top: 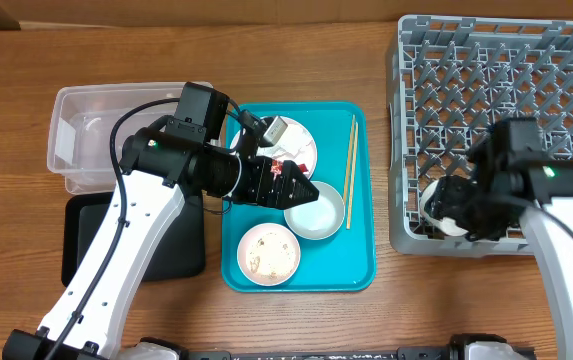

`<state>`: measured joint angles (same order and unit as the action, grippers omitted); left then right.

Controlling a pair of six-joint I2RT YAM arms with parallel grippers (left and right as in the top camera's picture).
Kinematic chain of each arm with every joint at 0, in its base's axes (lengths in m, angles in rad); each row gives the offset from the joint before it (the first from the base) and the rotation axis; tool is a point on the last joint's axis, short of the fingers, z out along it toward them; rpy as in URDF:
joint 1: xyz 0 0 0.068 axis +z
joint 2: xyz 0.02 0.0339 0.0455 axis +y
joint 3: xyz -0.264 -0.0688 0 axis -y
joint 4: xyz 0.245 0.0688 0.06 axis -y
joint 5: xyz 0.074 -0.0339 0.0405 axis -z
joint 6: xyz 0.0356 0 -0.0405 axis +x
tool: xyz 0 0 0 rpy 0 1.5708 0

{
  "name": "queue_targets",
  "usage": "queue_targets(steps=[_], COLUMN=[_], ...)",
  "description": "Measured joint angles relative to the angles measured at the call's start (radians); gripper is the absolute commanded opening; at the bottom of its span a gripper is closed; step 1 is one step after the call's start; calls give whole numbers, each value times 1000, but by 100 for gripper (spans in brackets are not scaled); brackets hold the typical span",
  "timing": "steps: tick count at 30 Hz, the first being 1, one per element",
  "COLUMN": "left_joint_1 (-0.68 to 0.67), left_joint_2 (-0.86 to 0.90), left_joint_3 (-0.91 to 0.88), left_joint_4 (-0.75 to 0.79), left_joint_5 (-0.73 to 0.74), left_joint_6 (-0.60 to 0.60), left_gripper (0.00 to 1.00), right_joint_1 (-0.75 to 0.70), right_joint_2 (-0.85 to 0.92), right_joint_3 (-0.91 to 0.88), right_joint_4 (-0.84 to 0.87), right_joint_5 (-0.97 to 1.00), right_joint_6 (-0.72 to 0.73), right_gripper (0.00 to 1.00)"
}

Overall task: Sort waste into correct bins and load items into the dishwasher
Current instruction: 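Place the white cup upside down in the dish rack with right gripper, then grasp the pink rice plate with the left gripper and lift it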

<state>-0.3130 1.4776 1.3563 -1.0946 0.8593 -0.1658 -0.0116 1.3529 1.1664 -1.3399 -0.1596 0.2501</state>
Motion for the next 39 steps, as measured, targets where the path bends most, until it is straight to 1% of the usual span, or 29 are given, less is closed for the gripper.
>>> queue_targets(steps=[2,3,5,8,14,15,17,18,21,23,25,27,29,31,33,34,36,38,39], left_joint_1=[0,0,0,0,-2,-3,-15,-26,-82,-143,-209,-284,-370,-440,-497,-520,-552,-568,-571], left_joint_2=[0,0,0,0,0,0,0,0,0,0,0,0,0,8,26,38,74,114,130], left_joint_3=[0,0,0,0,0,0,0,0,0,-3,-16,-51,-124,-202,-274,-305,-355,-376,-380], left_joint_4=[-6,-8,-12,-18,-43,-49,-69,-86,-136,-164,-172,-155,-85,-9,77,119,192,222,230], left_joint_5=[-4,-6,-10,-16,-27,-32,-60,-86,-204,-333,-465,-600,-715,-784,-826,-841,-864,-879,-884], left_joint_6=[0,0,0,0,1,1,0,-1,-27,-85,-157,-240,-318,-379,-422,-438,-461,-472,-478], left_gripper=[100,100,100,100,100,98,89,84,82,78,74,71,68,64,59,53,36,23,15], right_joint_1=[0,0,0,0,0,0,0,0,0,0,0,0,0,0,0,0,0,0,0], right_joint_2=[55,75,110,121,108,97,63,39,-32,-80,-109,-125,-126,-121,-117,-116,-116,-116,-116], right_joint_3=[0,0,0,3,116,142,177,190,203,204,205,206,206,206,206,206,206,206,206], right_joint_4=[-9,-10,-5,11,20,23,31,40,54,61,65,64,55,45,37,37,37,37,37], right_joint_5=[7,10,11,15,17,11,-12,-31,-92,-127,-150,-167,-190,-211,-223,-229,-234,-237,-238], right_joint_6=[6,10,11,14,27,28,26,23,11,6,0,-3,-5,-8,-8,-8,-8,-8,-8], right_gripper=[71,77,84,96,97,96,95,95,94,100,100,100,100,100,100,100,100,100,100])
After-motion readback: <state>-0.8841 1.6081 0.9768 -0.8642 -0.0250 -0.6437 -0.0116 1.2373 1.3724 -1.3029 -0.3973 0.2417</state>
